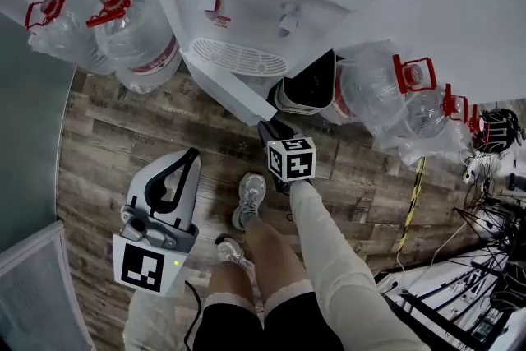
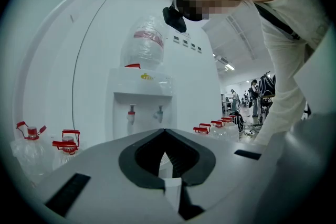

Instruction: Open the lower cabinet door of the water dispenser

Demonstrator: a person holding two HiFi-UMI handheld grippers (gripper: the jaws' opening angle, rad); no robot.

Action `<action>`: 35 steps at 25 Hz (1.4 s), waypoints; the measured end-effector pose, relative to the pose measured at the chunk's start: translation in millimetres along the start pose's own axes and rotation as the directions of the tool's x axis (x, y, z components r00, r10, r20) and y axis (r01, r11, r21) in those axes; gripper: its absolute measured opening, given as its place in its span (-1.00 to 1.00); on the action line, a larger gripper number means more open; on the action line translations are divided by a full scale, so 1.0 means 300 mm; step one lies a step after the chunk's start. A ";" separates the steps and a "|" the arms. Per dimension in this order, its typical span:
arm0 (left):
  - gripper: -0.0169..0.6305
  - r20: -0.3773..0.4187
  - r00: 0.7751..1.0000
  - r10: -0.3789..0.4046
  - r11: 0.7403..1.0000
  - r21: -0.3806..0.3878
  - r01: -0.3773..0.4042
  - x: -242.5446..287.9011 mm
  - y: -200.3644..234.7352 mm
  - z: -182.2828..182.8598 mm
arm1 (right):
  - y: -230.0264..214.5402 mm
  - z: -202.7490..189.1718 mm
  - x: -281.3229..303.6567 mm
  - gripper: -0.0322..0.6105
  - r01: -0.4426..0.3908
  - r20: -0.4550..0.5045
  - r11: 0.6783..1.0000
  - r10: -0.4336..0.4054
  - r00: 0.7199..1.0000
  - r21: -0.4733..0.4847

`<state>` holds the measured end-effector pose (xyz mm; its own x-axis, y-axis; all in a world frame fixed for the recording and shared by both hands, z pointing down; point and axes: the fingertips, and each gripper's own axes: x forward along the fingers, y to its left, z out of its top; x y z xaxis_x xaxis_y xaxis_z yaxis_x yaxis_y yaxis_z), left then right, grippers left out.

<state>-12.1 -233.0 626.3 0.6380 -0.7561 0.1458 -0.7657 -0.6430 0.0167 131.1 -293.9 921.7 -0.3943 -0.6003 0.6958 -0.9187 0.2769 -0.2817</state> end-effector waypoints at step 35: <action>-0.95 0.051 0.998 0.029 1.000 0.009 -0.030 -0.313 -0.091 0.583 | 0.497 0.486 -0.901 -0.88 -0.059 0.364 0.986 0.112 0.925 -0.154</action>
<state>-37.1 -165.9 439.0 0.6185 -0.7799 0.0957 -0.7837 -0.6211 0.0035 97.4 -199.8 595.3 -0.4759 -0.7974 0.3711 -0.8794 0.4239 -0.2168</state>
